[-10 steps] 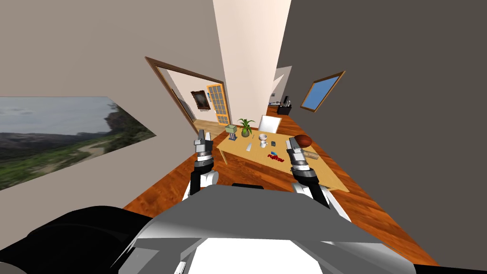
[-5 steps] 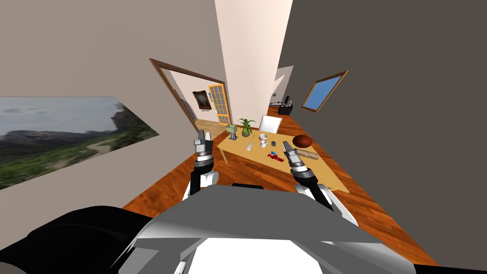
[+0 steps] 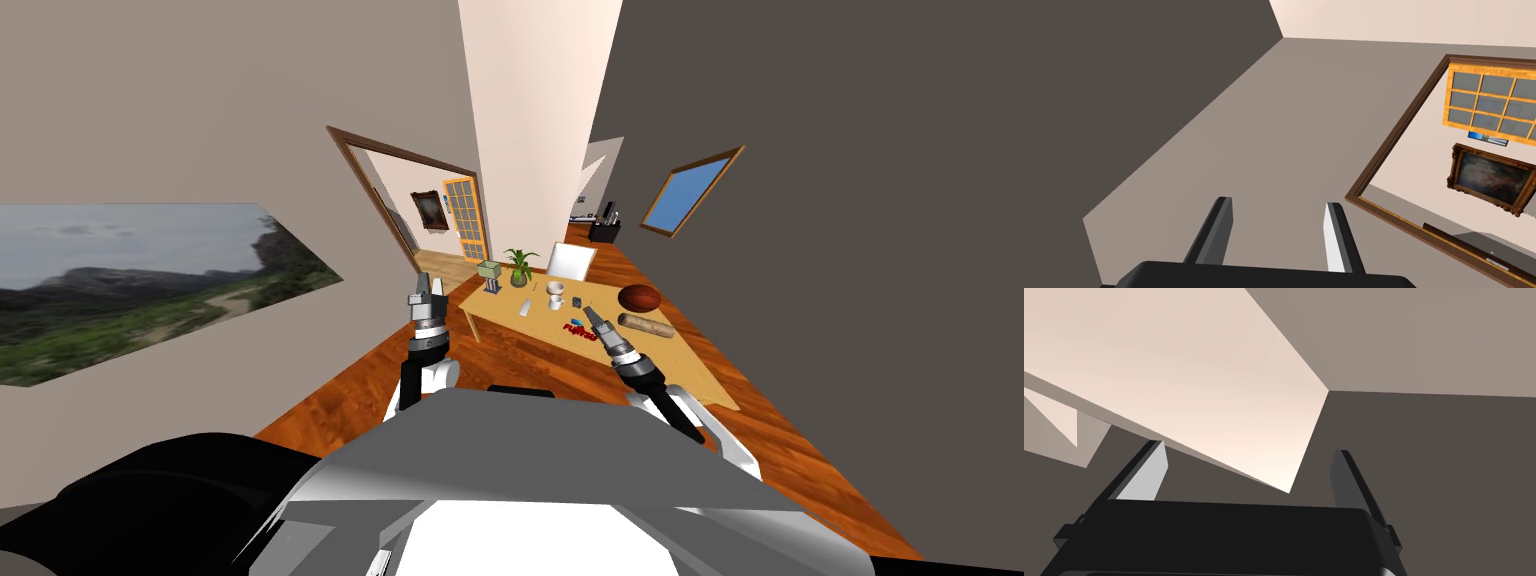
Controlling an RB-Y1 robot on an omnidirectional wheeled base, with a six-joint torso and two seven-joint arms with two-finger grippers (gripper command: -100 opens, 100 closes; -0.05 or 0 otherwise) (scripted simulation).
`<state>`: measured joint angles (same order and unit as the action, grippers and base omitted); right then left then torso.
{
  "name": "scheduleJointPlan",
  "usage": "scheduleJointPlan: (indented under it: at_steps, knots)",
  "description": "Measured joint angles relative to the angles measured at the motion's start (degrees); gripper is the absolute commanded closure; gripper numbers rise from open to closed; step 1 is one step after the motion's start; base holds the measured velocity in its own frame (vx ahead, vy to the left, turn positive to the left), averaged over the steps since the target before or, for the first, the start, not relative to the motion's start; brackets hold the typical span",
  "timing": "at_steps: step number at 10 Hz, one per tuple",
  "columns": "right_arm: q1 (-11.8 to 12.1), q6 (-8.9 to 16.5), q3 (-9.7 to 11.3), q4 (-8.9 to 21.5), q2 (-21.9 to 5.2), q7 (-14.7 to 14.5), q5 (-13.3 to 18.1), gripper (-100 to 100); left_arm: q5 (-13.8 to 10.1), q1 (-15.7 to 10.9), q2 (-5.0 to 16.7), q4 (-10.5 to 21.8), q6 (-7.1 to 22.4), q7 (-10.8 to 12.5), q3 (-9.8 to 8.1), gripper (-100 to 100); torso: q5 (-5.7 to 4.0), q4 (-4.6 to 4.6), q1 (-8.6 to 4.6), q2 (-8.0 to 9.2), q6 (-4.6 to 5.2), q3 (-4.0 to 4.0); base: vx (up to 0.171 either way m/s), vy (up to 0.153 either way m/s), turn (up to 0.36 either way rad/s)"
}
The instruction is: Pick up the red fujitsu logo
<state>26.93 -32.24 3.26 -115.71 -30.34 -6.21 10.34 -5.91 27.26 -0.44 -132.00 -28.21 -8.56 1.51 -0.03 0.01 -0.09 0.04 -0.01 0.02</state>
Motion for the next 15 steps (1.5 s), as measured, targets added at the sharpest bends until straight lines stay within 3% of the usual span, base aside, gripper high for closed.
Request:
scheduleJointPlan:
  at_steps: [11, 15]
  knots:
    - [-2.57, -3.29, 6.06, 14.69, -18.85, -0.54, 5.73, -100, 0.00, 0.01, 0.00, 0.00, 0.00, 0.00, 0.00, 0, 0.01, -0.02, 0.03, -0.12, 0.02, -0.07, 0.003, -0.014, 0.087]
    - [-4.17, -3.55, 9.34, 20.48, -25.00, -1.14, 8.41, -100, 0.00, 0.01, 0.00, 0.00, 0.00, 0.00, 0.00, 0, 0.01, -0.03, 0.04, -0.15, 0.03, -0.09, 0.022, -0.010, 0.108]
